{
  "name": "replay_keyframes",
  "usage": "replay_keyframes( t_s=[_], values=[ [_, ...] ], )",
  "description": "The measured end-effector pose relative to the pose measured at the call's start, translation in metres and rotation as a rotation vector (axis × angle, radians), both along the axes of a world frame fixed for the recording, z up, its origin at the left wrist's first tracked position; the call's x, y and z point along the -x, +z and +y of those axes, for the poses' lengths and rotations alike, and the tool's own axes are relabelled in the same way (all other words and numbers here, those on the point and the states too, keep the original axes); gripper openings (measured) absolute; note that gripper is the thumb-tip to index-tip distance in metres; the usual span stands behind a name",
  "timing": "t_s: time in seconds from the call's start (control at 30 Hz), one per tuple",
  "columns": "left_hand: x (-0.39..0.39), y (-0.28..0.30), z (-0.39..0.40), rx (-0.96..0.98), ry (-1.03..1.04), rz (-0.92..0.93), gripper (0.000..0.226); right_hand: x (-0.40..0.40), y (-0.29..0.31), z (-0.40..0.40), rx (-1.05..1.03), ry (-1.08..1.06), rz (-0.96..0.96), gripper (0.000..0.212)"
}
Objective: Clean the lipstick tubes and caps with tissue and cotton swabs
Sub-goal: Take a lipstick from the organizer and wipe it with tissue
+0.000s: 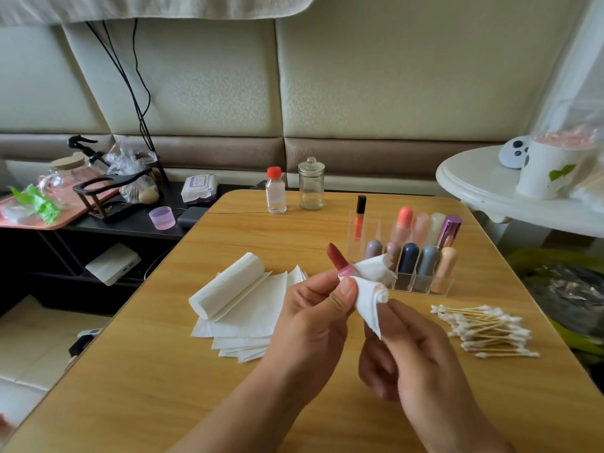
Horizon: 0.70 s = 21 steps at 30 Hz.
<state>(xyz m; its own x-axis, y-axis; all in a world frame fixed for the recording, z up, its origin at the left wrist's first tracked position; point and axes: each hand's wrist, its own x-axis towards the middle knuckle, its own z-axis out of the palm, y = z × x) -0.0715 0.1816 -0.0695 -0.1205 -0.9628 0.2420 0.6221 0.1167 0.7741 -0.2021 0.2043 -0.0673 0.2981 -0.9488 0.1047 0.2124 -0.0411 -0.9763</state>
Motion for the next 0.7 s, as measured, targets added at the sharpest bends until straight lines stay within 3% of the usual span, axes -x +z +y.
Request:
replay_keyframes(
  t_s=[0.07, 0.13, 0.3, 0.37, 0.47, 0.53, 0.7],
  values=[
    [0.0, 0.0, 0.0, -0.007, -0.011, -0.004, 0.046, 0.001, 0.004, 0.0, -0.249, 0.143, -0.162, 0.055],
    [0.0, 0.001, 0.001, -0.012, -0.006, -0.011, 0.043, 0.002, 0.008, 0.0, -0.364, 0.218, -0.228, 0.059],
    [0.0, 0.003, 0.001, -0.007, 0.019, -0.03, 0.049, 0.0, 0.001, -0.003, 0.071, -0.031, 0.05, 0.06],
    [0.001, 0.002, 0.001, -0.016, 0.014, -0.017, 0.054, -0.002, 0.002, -0.001, -0.06, 0.035, -0.054, 0.056],
    [0.0, -0.001, 0.001, 0.003, -0.022, -0.016, 0.043, 0.0, 0.008, 0.001, -0.412, 0.278, -0.261, 0.053],
    [0.0, 0.0, 0.002, 0.007, -0.023, -0.021, 0.041, 0.002, 0.011, 0.0, -0.473, 0.29, -0.31, 0.054],
    [0.0, 0.006, 0.002, 0.032, 0.022, -0.025, 0.033, 0.003, 0.003, -0.005, 0.002, -0.079, 0.055, 0.044]
  ],
)
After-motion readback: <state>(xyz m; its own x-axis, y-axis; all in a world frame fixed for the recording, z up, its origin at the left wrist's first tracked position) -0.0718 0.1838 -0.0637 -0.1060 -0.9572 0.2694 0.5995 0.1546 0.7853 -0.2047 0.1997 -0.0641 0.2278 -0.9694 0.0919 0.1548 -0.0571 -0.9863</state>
